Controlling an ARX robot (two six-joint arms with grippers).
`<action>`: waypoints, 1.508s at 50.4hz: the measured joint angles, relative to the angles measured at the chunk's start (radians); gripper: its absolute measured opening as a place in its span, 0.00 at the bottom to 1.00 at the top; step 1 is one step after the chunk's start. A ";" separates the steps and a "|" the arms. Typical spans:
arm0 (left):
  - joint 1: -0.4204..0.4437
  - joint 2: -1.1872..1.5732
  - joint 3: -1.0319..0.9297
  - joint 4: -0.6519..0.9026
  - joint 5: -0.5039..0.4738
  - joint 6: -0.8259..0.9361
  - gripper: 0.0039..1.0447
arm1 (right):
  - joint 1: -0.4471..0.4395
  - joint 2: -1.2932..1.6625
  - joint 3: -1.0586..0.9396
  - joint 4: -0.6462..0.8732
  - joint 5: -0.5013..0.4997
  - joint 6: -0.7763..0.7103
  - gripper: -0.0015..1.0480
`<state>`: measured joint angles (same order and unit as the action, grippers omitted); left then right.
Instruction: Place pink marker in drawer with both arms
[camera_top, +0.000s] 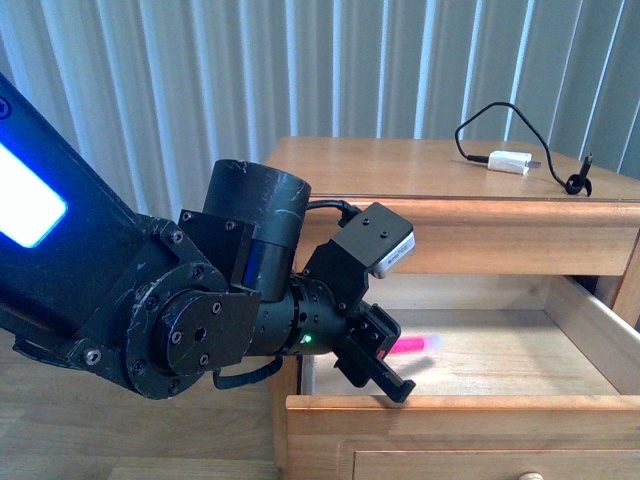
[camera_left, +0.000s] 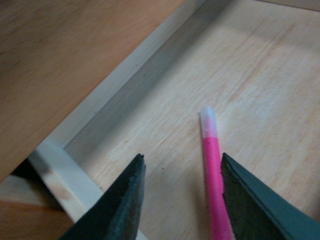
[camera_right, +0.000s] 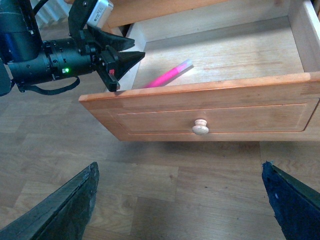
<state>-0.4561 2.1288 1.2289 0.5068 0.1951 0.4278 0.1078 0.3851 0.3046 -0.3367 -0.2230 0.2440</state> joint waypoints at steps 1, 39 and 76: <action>0.000 -0.002 0.000 -0.003 -0.011 -0.003 0.47 | 0.000 0.000 0.000 0.000 0.000 0.000 0.92; 0.255 -0.898 -0.689 0.113 -0.128 -0.303 0.95 | 0.000 0.000 0.000 0.000 0.000 0.000 0.92; 0.489 -1.592 -1.131 -0.073 -0.181 -0.441 0.45 | -0.001 0.000 0.000 0.000 0.000 0.000 0.92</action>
<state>0.0326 0.5373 0.0982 0.4339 0.0139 -0.0128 0.1070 0.3851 0.3046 -0.3370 -0.2226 0.2440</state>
